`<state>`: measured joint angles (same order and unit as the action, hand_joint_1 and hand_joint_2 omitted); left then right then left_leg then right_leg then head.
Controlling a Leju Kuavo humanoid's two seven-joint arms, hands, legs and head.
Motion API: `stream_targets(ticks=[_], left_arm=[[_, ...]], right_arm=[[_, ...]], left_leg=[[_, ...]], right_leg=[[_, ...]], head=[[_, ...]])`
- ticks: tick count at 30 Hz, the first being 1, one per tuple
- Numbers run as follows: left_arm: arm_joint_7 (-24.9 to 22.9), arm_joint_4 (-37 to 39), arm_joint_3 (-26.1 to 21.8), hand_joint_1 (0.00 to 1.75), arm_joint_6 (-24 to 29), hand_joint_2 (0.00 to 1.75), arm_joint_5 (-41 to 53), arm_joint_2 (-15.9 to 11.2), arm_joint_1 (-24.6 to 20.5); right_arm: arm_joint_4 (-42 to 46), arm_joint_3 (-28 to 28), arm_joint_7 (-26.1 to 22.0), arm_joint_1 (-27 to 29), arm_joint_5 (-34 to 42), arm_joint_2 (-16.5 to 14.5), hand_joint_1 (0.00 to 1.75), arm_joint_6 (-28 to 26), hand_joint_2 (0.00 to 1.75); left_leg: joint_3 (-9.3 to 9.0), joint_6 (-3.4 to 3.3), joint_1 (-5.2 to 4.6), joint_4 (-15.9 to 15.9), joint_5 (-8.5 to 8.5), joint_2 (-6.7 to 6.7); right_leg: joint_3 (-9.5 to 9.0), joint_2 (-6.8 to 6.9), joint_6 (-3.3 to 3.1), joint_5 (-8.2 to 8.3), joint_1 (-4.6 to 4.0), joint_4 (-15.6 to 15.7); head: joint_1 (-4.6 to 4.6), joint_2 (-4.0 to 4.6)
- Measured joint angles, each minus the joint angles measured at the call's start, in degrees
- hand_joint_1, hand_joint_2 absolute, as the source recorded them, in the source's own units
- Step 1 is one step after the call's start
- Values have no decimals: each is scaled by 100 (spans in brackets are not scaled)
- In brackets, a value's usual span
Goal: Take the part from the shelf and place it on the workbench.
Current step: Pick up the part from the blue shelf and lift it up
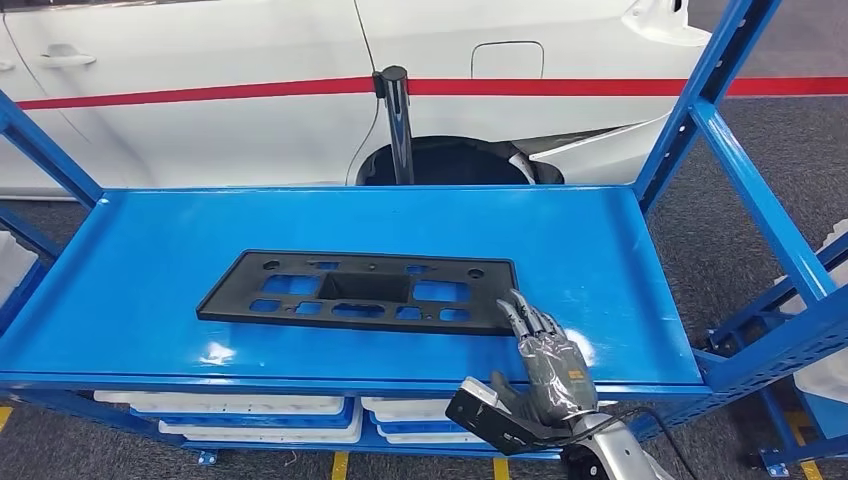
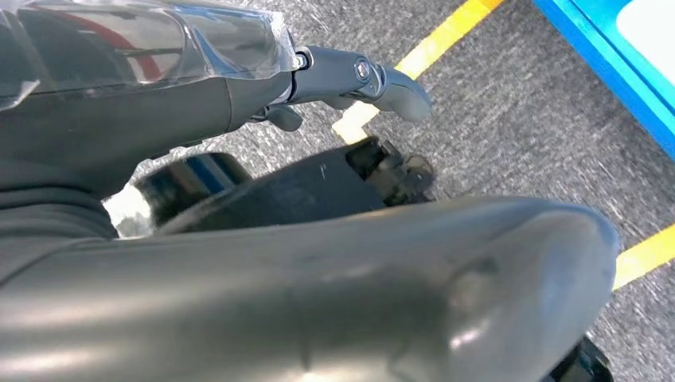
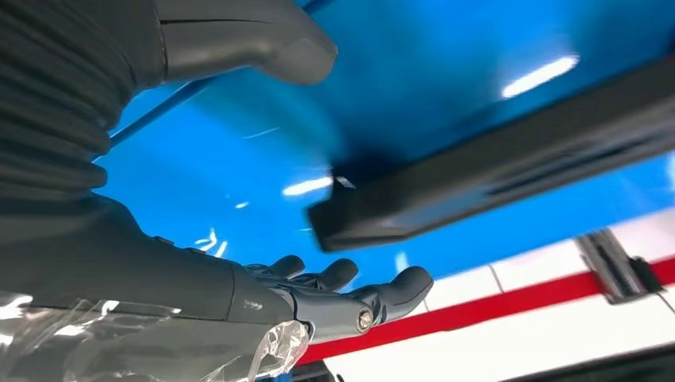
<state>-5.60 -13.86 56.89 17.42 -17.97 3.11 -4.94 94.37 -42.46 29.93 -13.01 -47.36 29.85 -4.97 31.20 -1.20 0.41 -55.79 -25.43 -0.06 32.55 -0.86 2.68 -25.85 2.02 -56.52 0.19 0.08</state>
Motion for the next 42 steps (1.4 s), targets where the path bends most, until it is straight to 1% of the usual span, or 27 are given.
stream_targets(ticks=[2, 4, 5, 6, 7, 9, 11, 13, 15, 16, 17, 19, 20, 21, 22, 25, 27, 30, 31, 32, 34, 35, 36, 37, 38, 40, 42], left_arm=[[0, 0, 16, 0, -1, 0, -7, 1, -4], [0, 0, 32, 0, -2, 0, -14, 2, -2], [0, 0, 37, 0, -2, 0, -18, 1, 2], [0, 0, 39, 0, -2, 0, -23, 1, 4], [1, 0, 41, 0, -1, 0, -28, 1, 3], [7, 0, 44, 0, 2, 0, -44, 0, -5], [23, 0, 50, 0, 8, 0, -64, 2, -16], [40, 0, 56, 0, 14, 0, -78, 2, -20], [58, 0, 61, 0, 16, 0, -85, 2, -19], [67, 0, 64, 0, 16, 0, -88, 3, -24], [75, 0, 69, 0, 16, 0, -90, 8, -31], [81, 0, 80, 0, 14, 0, -97, 17, -41], [81, 0, 83, 0, 14, 0, -103, 20, -40], [81, 0, 86, 0, 13, 0, -107, 21, -36], [81, 0, 87, 0, 13, 0, -113, 23, -34], [83, 0, 101, 0, 13, 0, -127, 32, -38], [85, 0, 119, 0, 14, 0, -142, 34, -44], [87, 0, 138, 0, 16, 0, -161, 34, -47], [88, 0, 142, 0, 17, 0, -165, 34, -48], [89, 0, 144, 0, 18, 0, -168, 34, -49], [90, 0, 150, 0, 18, 0, -169, 34, -47], [90, 0, 153, 0, 18, 0, -170, 34, -43], [90, 0, 157, 0, 17, 0, -173, 34, -39], [90, 0, 161, 0, 18, 0, -175, 34, -37], [90, 0, 164, 0, 19, 0, -177, 34, -37], [91, 0, 168, 0, 22, 0, -183, 34, -44], [93, 0, 170, 0, 26, 0, -195, 35, -50]], right_arm=[[-26, 7, 24, -20, -50, 29, 0, 91, 175], [-58, 8, 34, -33, -129, 58, 86, 163, 175], [-76, 6, 38, -37, -174, 67, 130, 190, 175], [-95, 4, 41, -42, -226, 76, 174, 213, 175], [-111, 2, 43, -53, -286, 84, 175, 228, 175], [-132, 0, 47, -91, -410, 94, 175, 249, 175], [-149, -1, 48, -142, -494, 102, 175, 240, 175], [-168, -2, 45, -185, -531, 109, 175, 222, 175], [-179, 0, 41, -217, -543, 114, 175, 198, 175], [-183, -2, 39, -229, -544, 115, 175, 188, 175], [-189, -4, 37, -235, -544, 118, 175, 180, 175], [-208, -10, 28, -241, -550, 122, 175, 156, 175], [-216, -13, 23, -242, -553, 125, 175, 136, 175], [-223, -16, 17, -242, -559, 126, 175, 109, 175], [-227, -20, 12, -242, -563, 126, 175, 83, 175], [-235, -21, -6, -250, -591, 127, 175, 11, 175], [-237, -18, -31, -259, -628, 125, 175, -59, 175], [-234, -18, -78, -270, -698, 119, 175, -173, 175], [-231, -16, -85, -277, -713, 118, 175, -196, 175], [-228, -14, -89, -283, -723, 116, 175, -210, 175], [-223, -11, -95, -287, -728, 109, 175, -230, 175], [-222, -13, -100, -285, -732, 105, 175, -236, 175], [-222, -15, -104, -283, -739, 101, 175, -244, 175], [-222, -17, -109, -281, -752, 98, 175, -258, 175], [-220, -19, -115, -283, -768, 93, 175, -277, 175], [-217, -15, -128, -289, -800, 82, 175, -340, 175], [-213, -7, -153, -292, -837, 70, 175, -417, 175]], left_leg=[[218, 41, 15, -502, -280, 4], [623, 54, 15, -1354, -645, 5], [778, 43, 12, -1654, -731, 4], [844, 17, 3, -1761, -714, 4], [785, -24, -13, -1601, -581, 3], [418, -163, -75, -772, -168, 2], [135, -262, -143, -115, 75, 31], [90, -272, -182, 34, 107, 55], [52, -281, -149, 124, 156, 47], [24, -294, -128, 177, 187, 46], [-1, -306, -105, 220, 214, 46], [-10, -326, -107, 233, 225, 45], [-9, -327, -107, 231, 224, 43], [-11, -326, -108, 229, 223, 40], [-15, -323, -108, 225, 220, 35], [-26, -274, -119, 185, 186, 22], [-11, -229, -144, 154, 162, 24], [19, -165, -142, 111, 132, 23], [71, -129, -131, -8, 50, 21], [177, -89, -115, -246, -92, 19], [541, -18, -71, -1048, -478, 20], [724, 6, -50, -1436, -615, 20], [833, 20, -32, -1653, -656, 20], [829, 26, -18, -1633, -586, 21], [702, 24, -9, -1357, -416, 21], [282, 3, -10, -473, -37, 19], [50, -35, -38, 53, 121, 13]], right_leg=[[1, 6, -52, 7, -1, 5], [6, 9, -79, 4, -19, 4], [5, 9, -85, 1, -32, 4], [0, 8, -90, -1, -48, 4], [-8, 5, -93, -3, -64, 4], [-25, 1, -96, -6, -87, 7], [-25, 3, -81, -11, -105, 8], [-22, 19, -36, -6, -105, 25], [-24, 37, 25, -34, -104, 13], [14, 43, 49, -116, -107, -91], [109, 45, 69, -262, -109, -320], [447, 49, 102, -638, -101, -1074], [604, 50, 118, -756, -99, -1408], [678, 50, 132, -765, -96, -1560], [632, 52, 140, -653, -93, -1462], [58, 62, 124, -87, -89, -274], [-125, 59, 67, 29, -99, 135], [-116, 57, -29, 44, -99, 158], [-117, 61, -60, 53, -88, 165], [-117, 64, -86, 62, -72, 171], [-110, 67, -110, 64, -65, 170], [-107, 67, -113, 64, -64, 170], [-106, 65, -112, 64, -62, 169], [-110, 62, -110, 63, -59, 168], [-118, 57, -105, 60, -54, 168], [-137, 49, -76, 48, -55, 166], [-140, 48, -19, 40, -69, 167]], head=[[2, 1], [5, 1], [5, 1], [7, 1], [7, 1], [8, 1], [9, 0], [10, -1], [4, -1], [-2, -1], [-9, 0], [-18, 1], [-20, 0], [-20, -1], [-21, -1], [-20, 0], [-18, 0], [-16, -1], [-9, -1], [-3, 0], [11, 0], [13, -1], [14, -1], [14, -1], [14, 0], [14, 1], [10, 0]])
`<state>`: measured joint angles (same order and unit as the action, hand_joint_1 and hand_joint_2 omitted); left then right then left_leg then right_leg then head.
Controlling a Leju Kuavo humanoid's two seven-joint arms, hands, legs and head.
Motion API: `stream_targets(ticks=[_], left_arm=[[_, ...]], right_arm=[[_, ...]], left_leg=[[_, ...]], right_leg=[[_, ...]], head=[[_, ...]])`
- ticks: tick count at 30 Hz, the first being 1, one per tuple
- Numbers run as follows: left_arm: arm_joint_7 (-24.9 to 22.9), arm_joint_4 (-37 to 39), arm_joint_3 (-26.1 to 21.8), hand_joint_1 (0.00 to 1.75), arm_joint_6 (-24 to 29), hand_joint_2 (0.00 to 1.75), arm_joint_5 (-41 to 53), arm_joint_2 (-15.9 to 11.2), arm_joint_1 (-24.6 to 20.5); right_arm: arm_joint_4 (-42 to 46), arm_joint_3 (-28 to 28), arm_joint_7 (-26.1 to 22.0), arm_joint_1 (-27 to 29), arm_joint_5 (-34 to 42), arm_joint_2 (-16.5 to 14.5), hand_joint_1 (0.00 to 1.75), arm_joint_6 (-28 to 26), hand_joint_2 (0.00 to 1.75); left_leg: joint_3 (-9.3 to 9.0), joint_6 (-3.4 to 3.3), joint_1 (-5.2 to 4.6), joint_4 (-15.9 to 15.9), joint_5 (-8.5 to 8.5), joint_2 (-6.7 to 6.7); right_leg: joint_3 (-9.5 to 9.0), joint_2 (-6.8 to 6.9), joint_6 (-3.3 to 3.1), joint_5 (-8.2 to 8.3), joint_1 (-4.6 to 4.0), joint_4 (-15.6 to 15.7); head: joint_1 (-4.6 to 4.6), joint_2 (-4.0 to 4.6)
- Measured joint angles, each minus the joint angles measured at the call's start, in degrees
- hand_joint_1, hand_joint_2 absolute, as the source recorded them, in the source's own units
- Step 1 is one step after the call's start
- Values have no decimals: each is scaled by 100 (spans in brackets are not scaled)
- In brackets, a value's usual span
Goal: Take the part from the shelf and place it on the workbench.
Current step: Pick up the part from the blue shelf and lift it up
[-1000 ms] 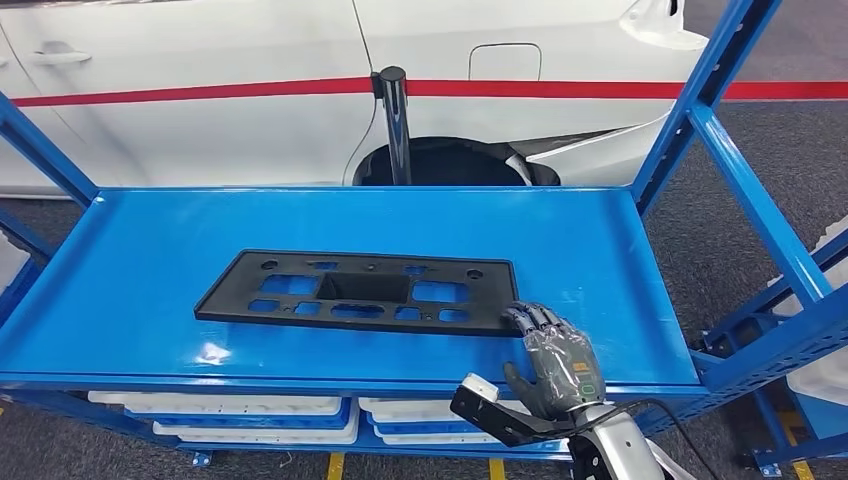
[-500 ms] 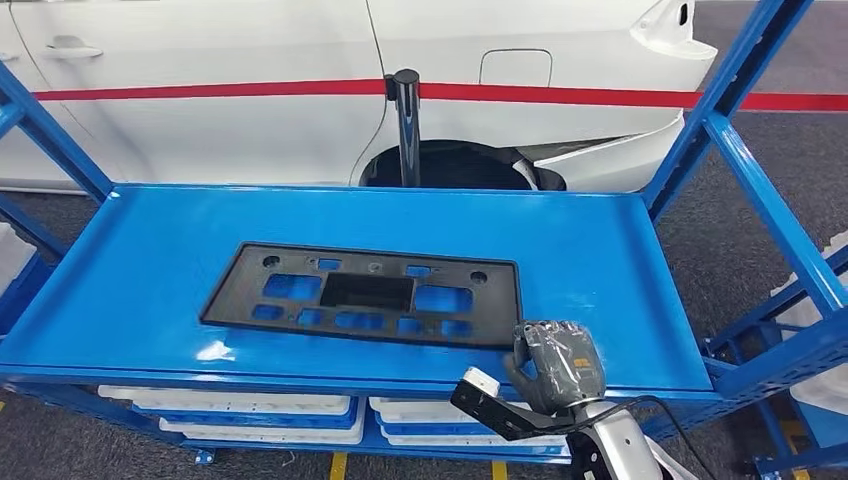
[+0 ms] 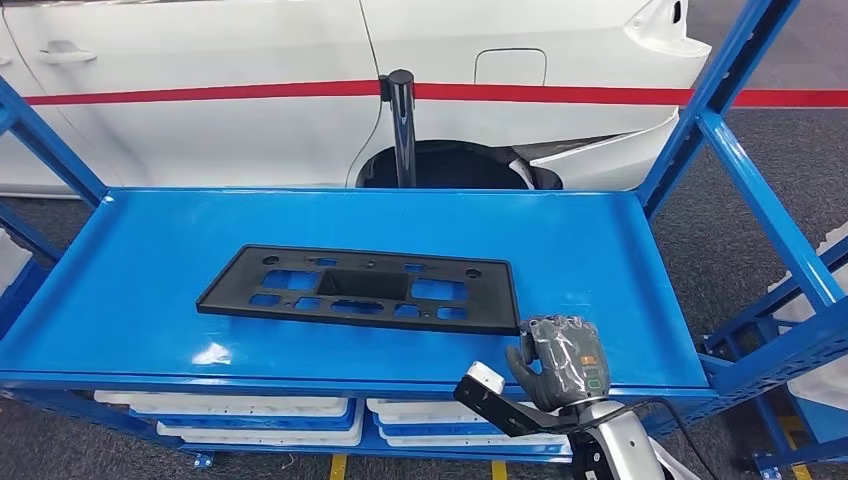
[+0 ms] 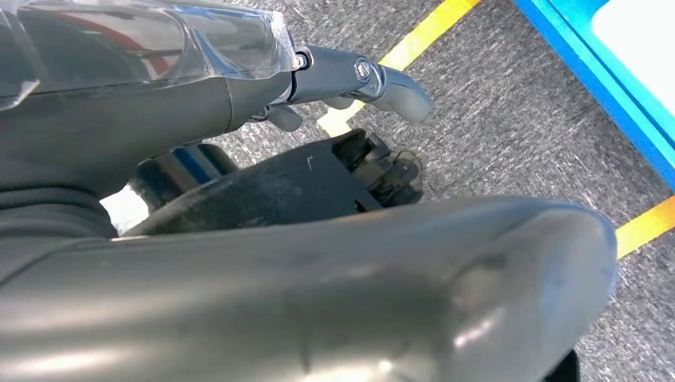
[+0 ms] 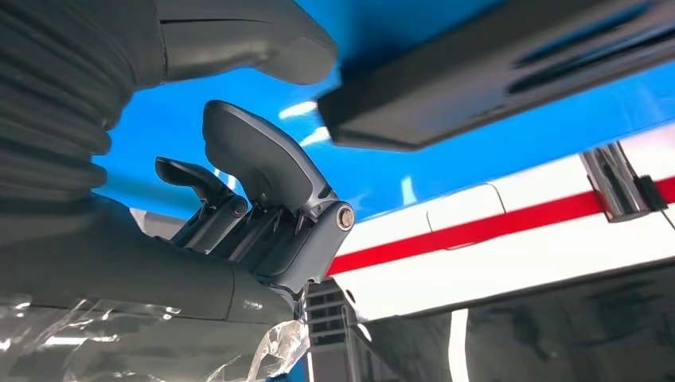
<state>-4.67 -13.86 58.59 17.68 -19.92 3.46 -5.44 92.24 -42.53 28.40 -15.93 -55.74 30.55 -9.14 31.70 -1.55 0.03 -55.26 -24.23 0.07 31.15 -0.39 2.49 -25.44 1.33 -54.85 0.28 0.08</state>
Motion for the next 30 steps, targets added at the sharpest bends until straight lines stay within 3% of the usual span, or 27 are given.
stream_targets(ticks=[3, 5, 8, 9, 10, 11, 13, 15, 18, 20, 23, 24, 25, 26, 28, 30], left_arm=[[1, 0, 1, 0, 7, 0, -19, 1, 8], [1, 0, 1, 0, 10, 0, -35, 1, 2], [-9, 0, 1, 0, 14, 0, -76, 2, 0], [-13, 0, 2, 0, 14, 0, -82, 1, 4], [-15, 0, 2, 0, 16, 0, -86, 1, 8], [-15, 0, 2, 0, 20, 0, -87, 0, 9], [-14, 0, 2, 0, 34, 0, -87, 0, 3], [-13, 0, 5, 0, 50, 0, -86, 0, -7], [-13, 0, 13, 0, 62, 0, -85, -3, -15], [-15, 0, 22, 0, 63, 0, -81, -7, -18], [-31, 0, 44, 0, 62, 0, -75, -13, -20], [-41, 0, 55, 0, 61, 0, -75, -15, -18], [-50, 0, 69, 0, 58, 0, -73, -16, -16], [-62, 0, 85, 0, 55, 0, -69, -16, -18], [-92, 0, 111, 0, 45, 0, -56, -17, -26], [-116, 0, 132, 0, 25, 0, -32, -19, -39]], right_arm=[[27, 5, -39, 1, -76, -16, 175, -75, 175], [74, 3, -76, 4, -120, -32, 175, -114, 175], [198, -15, -231, 17, -133, -89, 46, -202, 175], [256, -29, -302, 25, -104, -123, 2, -217, 175], [320, -49, -377, 32, -60, -165, 0, -222, 175], [383, -69, -451, 35, 2, -208, 0, -220, 175], [495, -112, -594, 31, 140, -293, 0, -214, 87], [566, -160, -716, 18, 271, -382, 0, -197, 0], [611, -233, -886, 14, 457, -512, 0, -190, 0], [615, -275, -1002, 14, 546, -590, 0, -228, 0], [607, -346, -1113, 26, 589, -705, 0, -272, 0], [597, -376, -1134, 33, 592, -742, 0, -275, 0], [583, -405, -1156, 38, 594, -775, 0, -276, 0], [567, -433, -1176, 39, 599, -807, 0, -278, 0], [531, -477, -1232, 24, 616, -880, 0, -289, 0], [485, -512, -1280, 1, 636, -954, 0, -315, 0]], left_leg=[[-21, -105, -32, 83, 24, -6], [-57, -193, -24, 131, 61, -4], [-73, -254, -44, 141, 69, -4], [-76, -259, -56, 140, 66, -7], [-81, -263, -67, 137, 63, -11], [-90, -264, -75, 134, 58, -16], [-110, -249, -85, 123, 39, -20], [-105, -208, -102, 108, 20, -17], [-83, -137, -101, 97, 10, -17], [13, -61, -84, -128, -149, -20], [531, 70, -13, -1275, -705, -20], [686, 99, 10, -1598, -806, -20], [739, 119, 30, -1701, -793, -19], [664, 134, 47, -1537, -667, -19], [249, 148, 74, -673, -270, -18], [-60, 110, 58, -7, -39, -28]], right_leg=[[-5, 4, 113, 2, 17, 24], [105, 12, 156, -189, 33, -245], [623, 16, 162, -739, 23, -1391], [757, 16, 160, -809, 17, -1666], [784, 16, 153, -755, 14, -1705], [693, 17, 138, -594, 11, -1495], [283, 19, 88, -181, -3, -627], [28, 18, 36, 11, -38, -61], [18, 20, -28, 34, -53, 20], [15, 31, -88, 59, -18, 43], [29, 36, -124, 72, 4, 49], [33, 35, -125, 73, 6, 49], [33, 32, -123, 72, 12, 48], [29, 29, -120, 72, 19, 47], [14, 22, -96, 67, 35, 46], [13, 12, -33, 62, 22, 43]], head=[[-7, 0], [-14, -1], [-21, -1], [-22, 0], [-22, -1], [-22, 0], [-22, 0], [-22, 1], [-20, 1], [-8, 1], [8, 1], [9, 1], [9, 1], [9, 1], [10, 1], [7, 1]])
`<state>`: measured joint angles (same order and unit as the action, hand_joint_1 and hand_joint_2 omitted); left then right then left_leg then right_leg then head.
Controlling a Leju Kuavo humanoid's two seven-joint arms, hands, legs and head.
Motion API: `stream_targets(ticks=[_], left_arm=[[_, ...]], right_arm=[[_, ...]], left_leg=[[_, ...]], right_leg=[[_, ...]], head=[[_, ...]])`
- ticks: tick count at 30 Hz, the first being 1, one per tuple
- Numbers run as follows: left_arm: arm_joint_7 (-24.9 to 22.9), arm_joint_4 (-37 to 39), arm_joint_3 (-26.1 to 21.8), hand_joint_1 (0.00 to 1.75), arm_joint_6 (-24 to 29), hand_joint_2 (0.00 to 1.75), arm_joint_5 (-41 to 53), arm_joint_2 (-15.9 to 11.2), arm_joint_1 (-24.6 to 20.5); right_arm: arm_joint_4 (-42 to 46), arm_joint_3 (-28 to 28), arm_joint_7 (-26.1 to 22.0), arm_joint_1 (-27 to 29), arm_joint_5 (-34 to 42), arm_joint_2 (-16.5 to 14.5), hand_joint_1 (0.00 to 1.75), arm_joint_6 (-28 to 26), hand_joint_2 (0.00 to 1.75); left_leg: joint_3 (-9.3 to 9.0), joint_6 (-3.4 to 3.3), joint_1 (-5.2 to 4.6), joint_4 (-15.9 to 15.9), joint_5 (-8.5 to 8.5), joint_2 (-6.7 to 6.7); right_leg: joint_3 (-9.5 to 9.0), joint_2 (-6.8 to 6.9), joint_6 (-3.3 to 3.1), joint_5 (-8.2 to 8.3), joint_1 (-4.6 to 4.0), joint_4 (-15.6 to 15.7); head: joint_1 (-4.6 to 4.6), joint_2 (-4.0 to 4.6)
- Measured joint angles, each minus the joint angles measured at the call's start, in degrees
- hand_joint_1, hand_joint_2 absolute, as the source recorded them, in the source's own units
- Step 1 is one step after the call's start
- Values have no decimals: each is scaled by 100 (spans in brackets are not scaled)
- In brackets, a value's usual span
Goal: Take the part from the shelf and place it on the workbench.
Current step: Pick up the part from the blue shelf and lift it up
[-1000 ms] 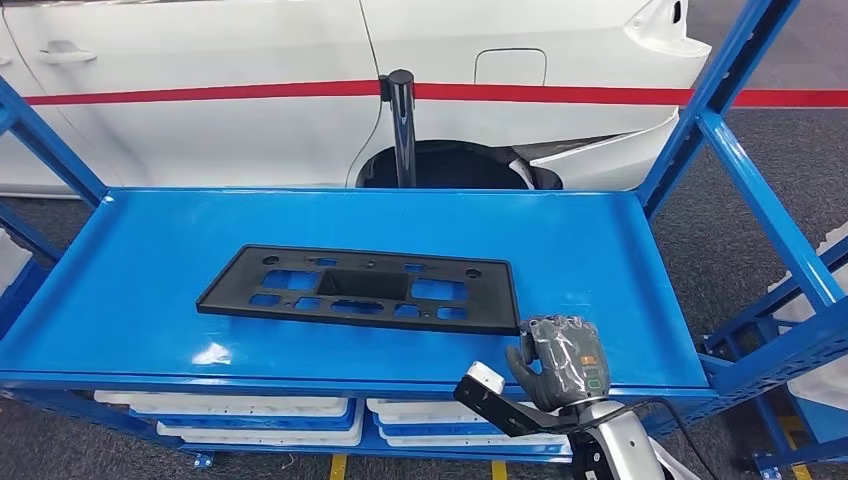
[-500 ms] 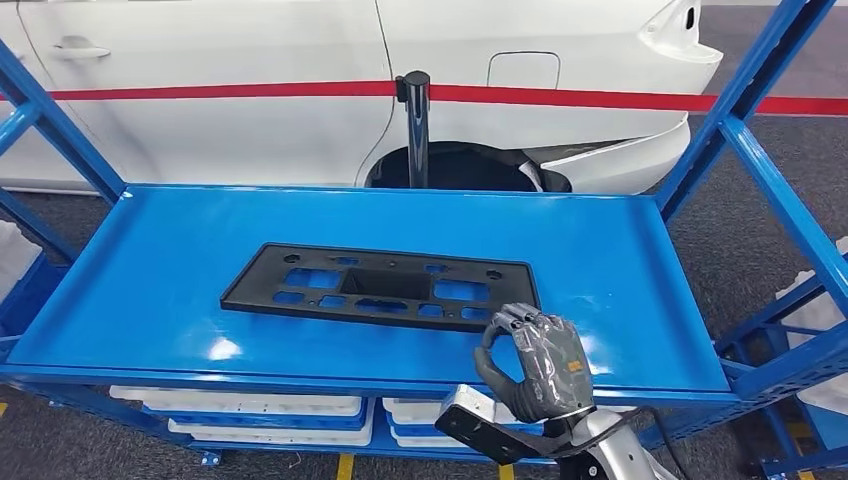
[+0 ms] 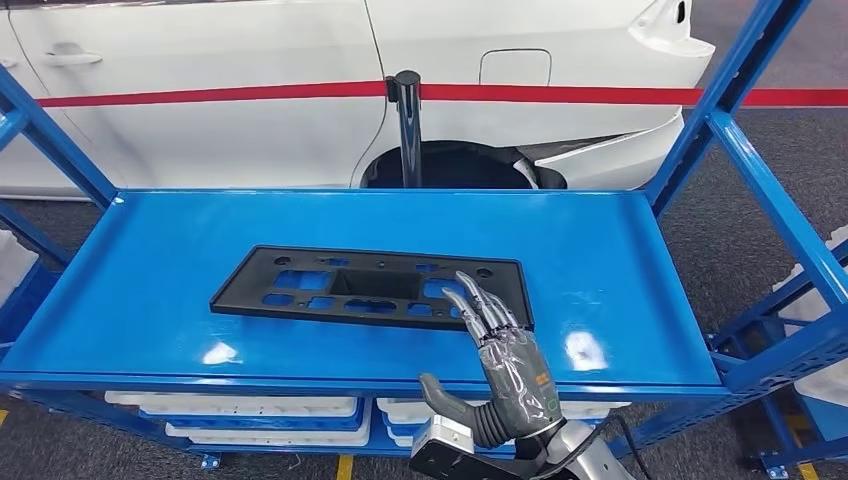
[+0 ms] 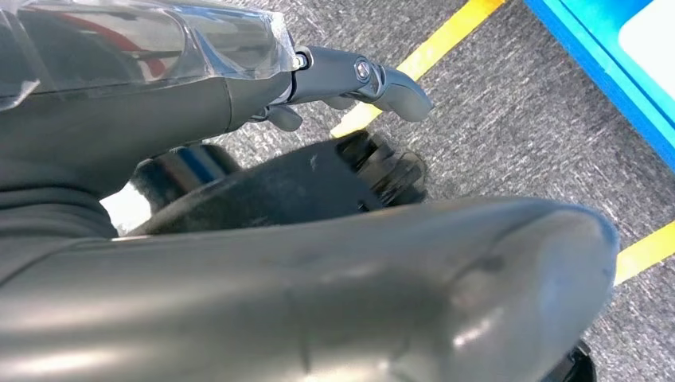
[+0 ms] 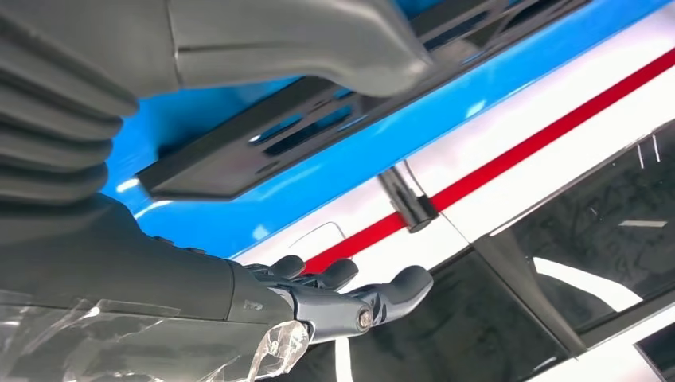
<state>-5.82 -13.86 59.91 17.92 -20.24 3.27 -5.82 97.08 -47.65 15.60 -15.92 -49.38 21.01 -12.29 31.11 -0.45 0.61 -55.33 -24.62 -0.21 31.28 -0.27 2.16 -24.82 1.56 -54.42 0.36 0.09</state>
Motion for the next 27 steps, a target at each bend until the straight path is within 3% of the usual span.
stream_targets(ticks=[3, 5, 6, 8, 9, 10, 11, 13, 15, 18, 20, 22, 24, 25, 26, 27], left_arm=[[-15, 0, 24, 0, -38, 0, 49, -2, -9], [-20, 0, 33, 0, -50, 0, 70, -2, -25], [-26, 0, 38, 0, -55, 0, 80, -2, -36], [-53, 0, 62, 0, -70, 0, 113, -2, -59], [-70, 0, 84, 0, -84, 0, 133, -2, -67], [-86, 0, 109, 0, -100, 0, 151, -2, -73], [-101, 0, 132, 0, -117, 0, 167, -2, -78], [-115, 0, 166, 0, -148, 0, 197, -1, -95], [-120, 0, 191, 0, -168, 0, 233, -1, -118], [-123, 0, 256, 0, -190, 0, 263, -1, -155], [-124, 0, 296, 0, -212, 0, 274, -1, -172], [-124, 0, 315, 0, -227, 0, 286, -2, -181], [-126, 0, 331, 0, -236, 0, 290, -3, -183], [-129, 0, 344, 0, -241, 0, 293, -4, -182], [-132, 0, 358, 0, -245, 0, 298, -4, -182], [-134, 0, 374, 0, -248, 0, 304, -4, -184]], right_arm=[[-102, -62, -54, -55, 25, -95, 0, -38, 0], [-184, -89, -81, -112, 46, -145, 0, -54, 0], [-231, -99, -90, -142, 60, -167, 0, -61, 0], [-358, -127, -96, -218, 95, -213, 0, -74, 0], [-445, -142, -97, -255, 119, -238, 0, -80, 0], [-548, -158, -97, -301, 149, -265, 0, -88, 0], [-656, -173, -98, -352, 177, -289, 0, -96, 0], [-879, -197, -97, -475, 221, -334, 0, -121, 0], [-1101, -221, -93, -617, 261, -378, 0, -149, 0], [-1456, -245, -77, -808, 339, -449, 0, -190, 0], [-1702, -257, -53, -941, 390, -483, 0, -220, 0], [-1934, -265, -23, -1069, 425, -513, 0, -244, 0], [-2139, -266, 8, -1151, 443, -530, 0, -263, 0], [-2241, -269, 23, -1187, 447, -537, 0, -271, 0], [-2332, -272, 38, -1226, 446, -539, 0, -277, 44], [-2418, -277, 58, -1270, 444, -539, 0, -280, 87]], left_leg=[[-31, -134, -43, 123, 39, -8], [-46, -228, -39, 156, 78, -5], [-53, -264, -32, 172, 97, -3], [-43, -302, -47, 172, 105, -1], [-42, -310, -59, 171, 105, -3], [-42, -315, -70, 169, 104, -6], [-46, -317, -78, 167, 103, -12], [-59, -310, -89, 162, 96, -21], [-48, -277, -118, 147, 82, -18], [-20, -203, -124, 139, 81, -8], [36, -136, -102, 8, -16, -9], [300, -56, -70, -567, -336, -8], [702, 1, -44, -1396, -675, -6], [828, 16, -33, -1635, -724, -6], [843, 24, -23, -1643, -662, -6], [733, 26, -12, -1395, -496, -5]], right_leg=[[7, -5, 118, 14, 5, 21], [70, 3, 169, -103, 26, -129], [184, 7, 178, -262, 28, -391], [554, 10, 183, -661, 19, -1220], [727, 10, 184, -785, 15, -1589], [817, 10, 181, -803, 13, -1771], [791, 11, 171, -706, 12, -1709], [435, 13, 124, -292, 8, -934], [104, 16, 71, -21, -19, -200], [61, 8, 25, 14, -50, -27], [60, 18, -28, 35, -32, -8], [66, 28, -75, 54, -14, 4], [81, 28, -91, 57, -14, 2], [84, 28, -91, 57, -14, 1], [82, 26, -90, 57, -12, 0], [76, 23, -87, 56, -9, -1]], head=[[-11, 0], [-19, 0], [-25, 0], [-34, 0], [-37, 0], [-37, 0], [-37, 0], [-37, 0], [-37, 0], [-33, 0], [-27, 0], [-17, 0], [-13, 0], [-12, 0], [-11, 0], [-11, 0]])
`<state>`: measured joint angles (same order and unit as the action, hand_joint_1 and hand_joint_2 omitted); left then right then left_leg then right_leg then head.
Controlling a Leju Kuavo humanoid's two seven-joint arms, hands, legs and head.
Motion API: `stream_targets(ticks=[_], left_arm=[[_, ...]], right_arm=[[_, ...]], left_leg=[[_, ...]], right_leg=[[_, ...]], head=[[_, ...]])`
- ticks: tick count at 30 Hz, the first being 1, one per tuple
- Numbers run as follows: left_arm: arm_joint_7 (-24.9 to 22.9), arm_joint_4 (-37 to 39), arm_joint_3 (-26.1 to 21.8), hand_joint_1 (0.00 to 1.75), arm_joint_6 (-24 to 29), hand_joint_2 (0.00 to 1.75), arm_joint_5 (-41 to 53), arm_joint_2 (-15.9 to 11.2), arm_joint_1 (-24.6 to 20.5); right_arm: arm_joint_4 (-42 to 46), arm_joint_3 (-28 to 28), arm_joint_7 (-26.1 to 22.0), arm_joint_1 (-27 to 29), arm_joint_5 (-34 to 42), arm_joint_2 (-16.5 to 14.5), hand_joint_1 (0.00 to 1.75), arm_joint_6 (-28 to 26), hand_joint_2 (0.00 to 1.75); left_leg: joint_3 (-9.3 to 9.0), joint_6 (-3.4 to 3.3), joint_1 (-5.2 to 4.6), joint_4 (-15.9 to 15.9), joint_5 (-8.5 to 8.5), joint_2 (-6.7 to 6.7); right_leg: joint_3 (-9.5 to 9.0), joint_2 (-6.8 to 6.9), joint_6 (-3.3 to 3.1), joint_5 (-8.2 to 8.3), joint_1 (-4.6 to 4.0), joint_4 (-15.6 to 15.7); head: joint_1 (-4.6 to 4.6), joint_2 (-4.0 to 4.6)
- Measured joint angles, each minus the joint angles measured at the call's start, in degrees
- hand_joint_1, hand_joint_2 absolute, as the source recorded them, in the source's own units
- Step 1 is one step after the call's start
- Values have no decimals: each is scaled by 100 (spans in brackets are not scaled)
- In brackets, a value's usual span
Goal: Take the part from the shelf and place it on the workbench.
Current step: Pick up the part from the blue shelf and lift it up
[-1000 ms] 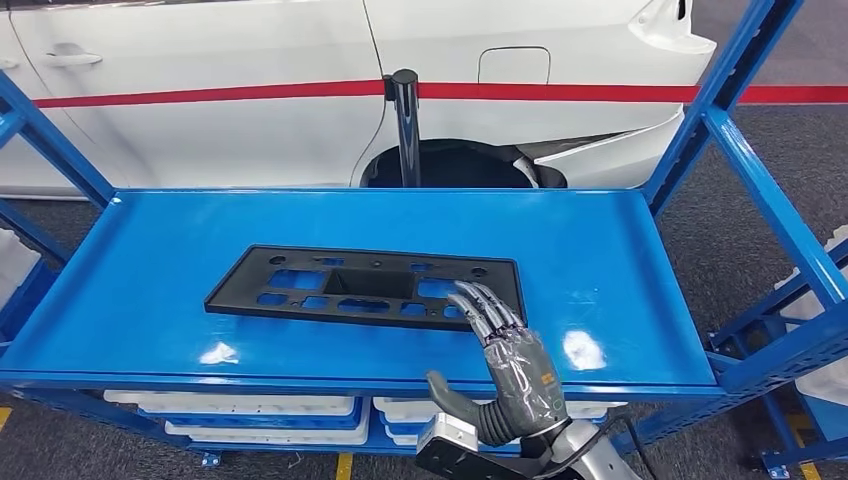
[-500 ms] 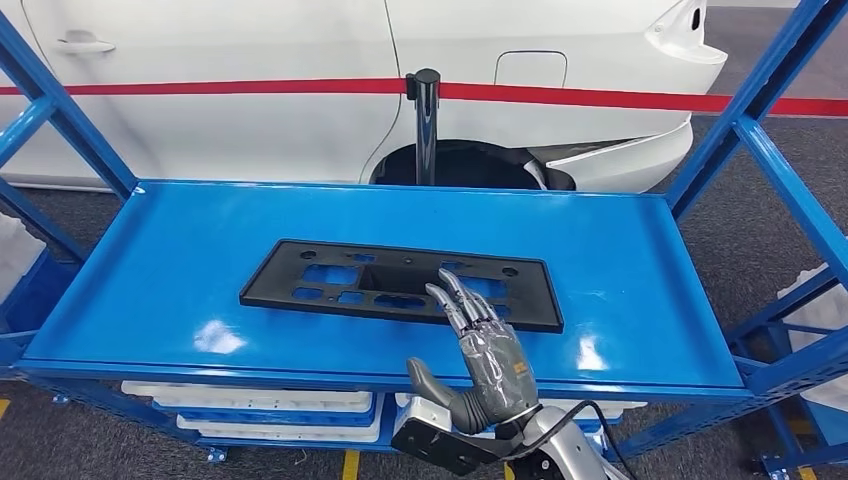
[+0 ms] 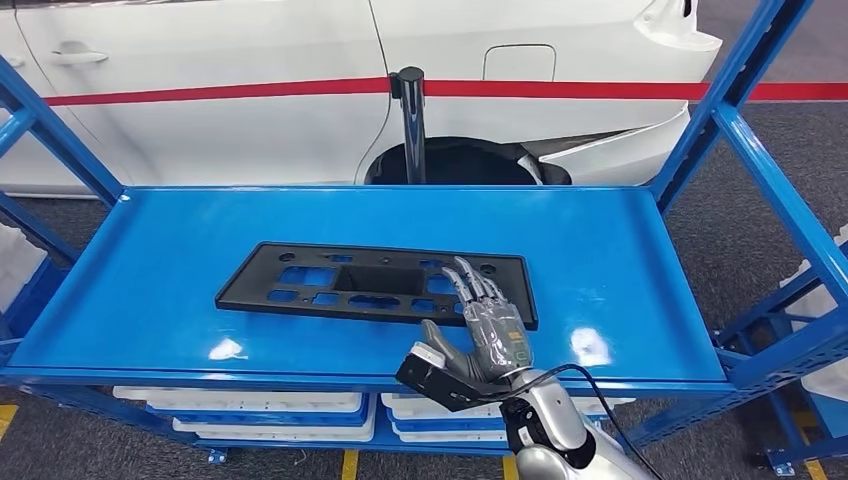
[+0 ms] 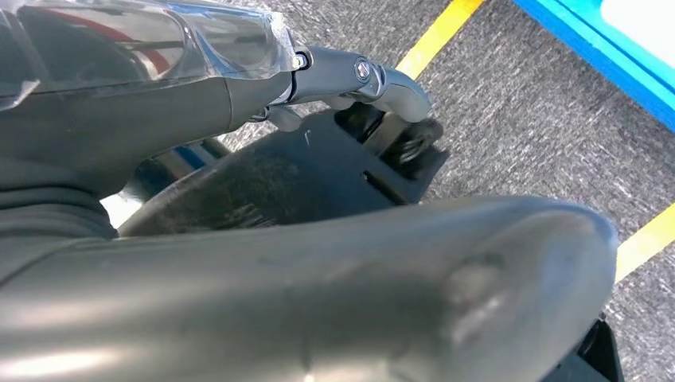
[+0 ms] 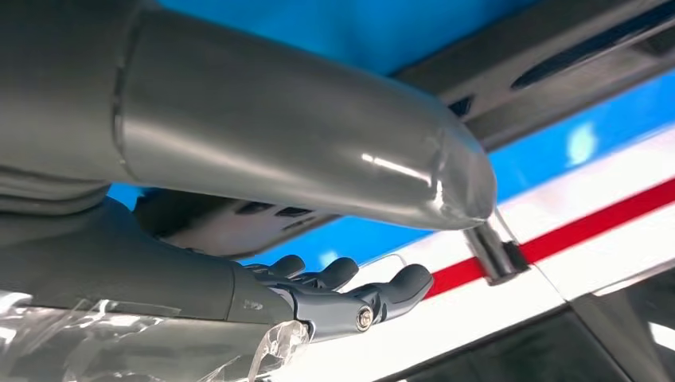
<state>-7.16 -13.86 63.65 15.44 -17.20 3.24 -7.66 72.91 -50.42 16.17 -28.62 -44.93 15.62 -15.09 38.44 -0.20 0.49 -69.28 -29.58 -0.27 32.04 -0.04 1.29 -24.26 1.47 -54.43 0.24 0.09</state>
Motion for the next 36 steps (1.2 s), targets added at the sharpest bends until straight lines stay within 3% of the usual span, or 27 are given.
stream_targets(ticks=[2, 4, 8, 10, 12, 13, 14, 15, 17, 19, 22, 24, 25, 27, 28, 29, 30, 33, 34, 36], left_arm=[[-7, 0, 22, 0, -7, 0, 13, 1, -8], [-25, 0, 36, 0, -15, 0, 20, 2, -15], [-53, 0, 57, 0, -33, 0, 31, 2, -25], [-58, 0, 64, 0, -43, 0, 43, 3, -40], [-61, 0, 70, 0, -62, 0, 52, 4, -47], [-61, 0, 73, 0, -73, 0, 55, 4, -48], [-61, 0, 74, 0, -83, 0, 56, 4, -48], [-58, 0, 74, 0, -87, 0, 56, 4, -48], [-51, 0, 74, 0, -90, 0, 55, 5, -54], [-47, 0, 74, 0, -90, 0, 54, 7, -68], [-48, 0, 74, 0, -93, 0, 55, 6, -80], [-48, 0, 75, 0, -96, 0, 56, 5, -81], [-48, 0, 75, 0, -96, 0, 56, 4, -82], [-49, 0, 76, 0, -98, 0, 56, 3, -79], [-50, 0, 76, 0, -98, 0, 56, 3, -73], [-50, 0, 76, 0, -99, 0, 56, 2, -67], [-51, 0, 76, 0, -99, 0, 56, 2, -64], [-51, 0, 76, 0, -99, 0, 56, 2, -81], [-51, 0, 76, 0, -99, 0, 56, 2, -87], [-51, 0, 76, 0, -99, 0, 56, 2, -90]], right_arm=[[-129, -7, 41, -93, -10, -1, 0, -4, 175], [-244, -11, 88, -184, -28, -1, 0, -9, 175], [-488, -27, 186, -334, -102, 1, 0, 19, 175], [-629, -43, 250, -399, -181, 2, 0, 69, 175], [-777, -63, 323, -444, -275, 2, 0, 135, 175], [-847, -75, 354, -457, -312, 2, 0, 168, 175], [-914, -89, 375, -468, -337, 3, 0, 195, 175], [-974, -101, 390, -482, -350, 3, 0, 215, 175], [-1083, -116, 406, -538, -354, 8, 0, 242, 175], [-1174, -122, 426, -608, -348, 10, 0, 272, 175], [-1265, -141, 475, -692, -376, 20, 0, 336, 175], [-1307, -152, 510, -752, -409, 26, 0, 362, 175], [-1329, -155, 523, -776, -423, 26, 0, 369, 175], [-1376, -156, 546, -796, -442, 28, 0, 379, 175], [-1393, -156, 556, -799, -449, 28, 0, 383, 175], [-1402, -155, 565, -802, -449, 28, 0, 385, 175], [-1407, -155, 570, -806, -440, 28, 0, 384, 175], [-1409, -150, 569, -832, -381, 32, 0, 358, 175], [-1409, -146, 567, -841, -365, 38, 0, 344, 175], [-1409, -138, 566, -851, -354, 52, 0, 326, 175]], left_leg=[[-416, -15, 7, 885, 397, 0], [-659, -71, -11, 1435, 584, -6], [-676, -243, -40, 1523, 633, -6], [-687, -311, -26, 1548, 659, 0], [-683, -338, -41, 1546, 659, 2], [-683, -342, -50, 1545, 657, -1], [-687, -345, -56, 1543, 656, -6], [-693, -345, -59, 1540, 655, -13], [-707, -332, -66, 1529, 645, -22], [-702, -293, -90, 1514, 628, -18], [-684, -216, -90, 1513, 628, -14], [-599, -146, -69, 1316, 490, -12], [-476, -112, -54, 1042, 330, -10], [-96, -50, -26, 199, -58, -7], [67, -30, -13, -150, -174, -6], [135, -18, -1, -301, -185, -6], [78, -12, 10, -192, -83, -6], [-553, -29, 26, 1068, 441, -6], [-692, -55, 20, 1359, 527, -8], [-746, -132, -17, 1497, 547, -11]], right_leg=[[-16, -8, 26, -8, -2, -4], [-15, -19, 84, -12, -20, -5], [14, -25, 222, -58, 2, -50], [230, -20, 254, -356, 8, -542], [614, -19, 269, -743, 1, -1391], [754, -19, 271, -834, -2, -1696], [792, -19, 267, -809, -3, -1779], [709, -18, 256, -672, -5, -1607], [299, -15, 218, -272, -11, -756], [10, -19, 178, -60, -34, -125], [-23, -25, 107, -28, -54, -8], [-31, -17, 41, -1, -34, 16], [-34, -11, 17, 9, -20, 24], [-28, -8, -2, 10, -19, 24], [-27, -8, -2, 10, -19, 23], [-29, -12, -2, 10, -18, 23], [-34, -17, 0, 11, -15, 23], [-58, -34, 39, 4, -19, 19], [-59, -39, 69, 2, -29, 19], [-59, -48, 144, 8, -41, 33]], head=[[0, 0], [-4, 0], [-14, 0], [-18, 0], [-20, 0], [-20, 0], [-21, 0], [-21, 0], [-22, 0], [-21, 0], [-20, 0], [-11, 0], [-4, 0], [7, 0], [8, 0], [8, 0], [8, 0], [9, 0], [4, 0], [-8, 0]])
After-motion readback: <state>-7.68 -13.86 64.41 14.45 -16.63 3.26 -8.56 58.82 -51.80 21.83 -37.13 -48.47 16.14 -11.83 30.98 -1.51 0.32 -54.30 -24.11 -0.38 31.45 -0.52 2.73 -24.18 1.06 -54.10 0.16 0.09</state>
